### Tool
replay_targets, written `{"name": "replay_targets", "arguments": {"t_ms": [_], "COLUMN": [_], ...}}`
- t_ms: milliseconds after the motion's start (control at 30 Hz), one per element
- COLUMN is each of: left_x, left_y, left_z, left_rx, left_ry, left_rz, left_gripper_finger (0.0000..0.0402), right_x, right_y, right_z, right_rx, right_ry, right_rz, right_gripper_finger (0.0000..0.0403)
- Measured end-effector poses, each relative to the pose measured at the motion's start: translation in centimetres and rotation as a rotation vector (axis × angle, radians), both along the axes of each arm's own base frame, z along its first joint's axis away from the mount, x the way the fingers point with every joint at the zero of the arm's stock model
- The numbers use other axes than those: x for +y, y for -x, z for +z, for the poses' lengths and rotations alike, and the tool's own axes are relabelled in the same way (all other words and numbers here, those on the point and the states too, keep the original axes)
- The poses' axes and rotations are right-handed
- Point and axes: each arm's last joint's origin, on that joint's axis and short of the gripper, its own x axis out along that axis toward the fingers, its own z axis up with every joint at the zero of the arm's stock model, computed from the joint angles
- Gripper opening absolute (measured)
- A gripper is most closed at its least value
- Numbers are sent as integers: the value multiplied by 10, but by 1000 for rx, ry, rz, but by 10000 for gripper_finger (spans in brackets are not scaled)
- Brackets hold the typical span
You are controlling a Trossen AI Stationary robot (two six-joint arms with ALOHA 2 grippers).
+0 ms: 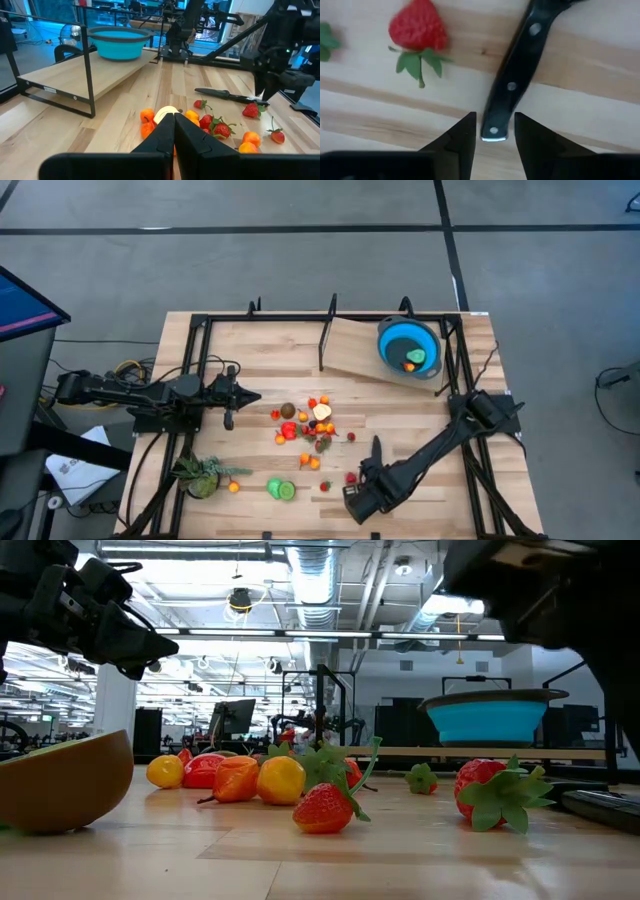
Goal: Pick & Place Fruit
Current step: Put the black kitchen knife on the shelf
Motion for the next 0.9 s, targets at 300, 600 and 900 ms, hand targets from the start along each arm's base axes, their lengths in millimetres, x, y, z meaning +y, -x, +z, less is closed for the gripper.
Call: {"name": "replay_targets", "arguments": {"t_ms": [300,600,900], "left_x": [0,0,0], "left_y": [0,0,0], "left_z": [0,0,0], "left_rx": [0,0,0], "left_ry": [0,0,0], "left_rz": [0,0,0], "left_gripper_finger": [1,1,1], "right_x": [1,-1,1], "right_y": [-1,1,-2], "right_z": [-6,-5,12], "right_rx": [8,26,47], "right_ry": [4,18,28], "right_rz": [-9,-17,4], "right_gripper_finger": [112,113,113]}}
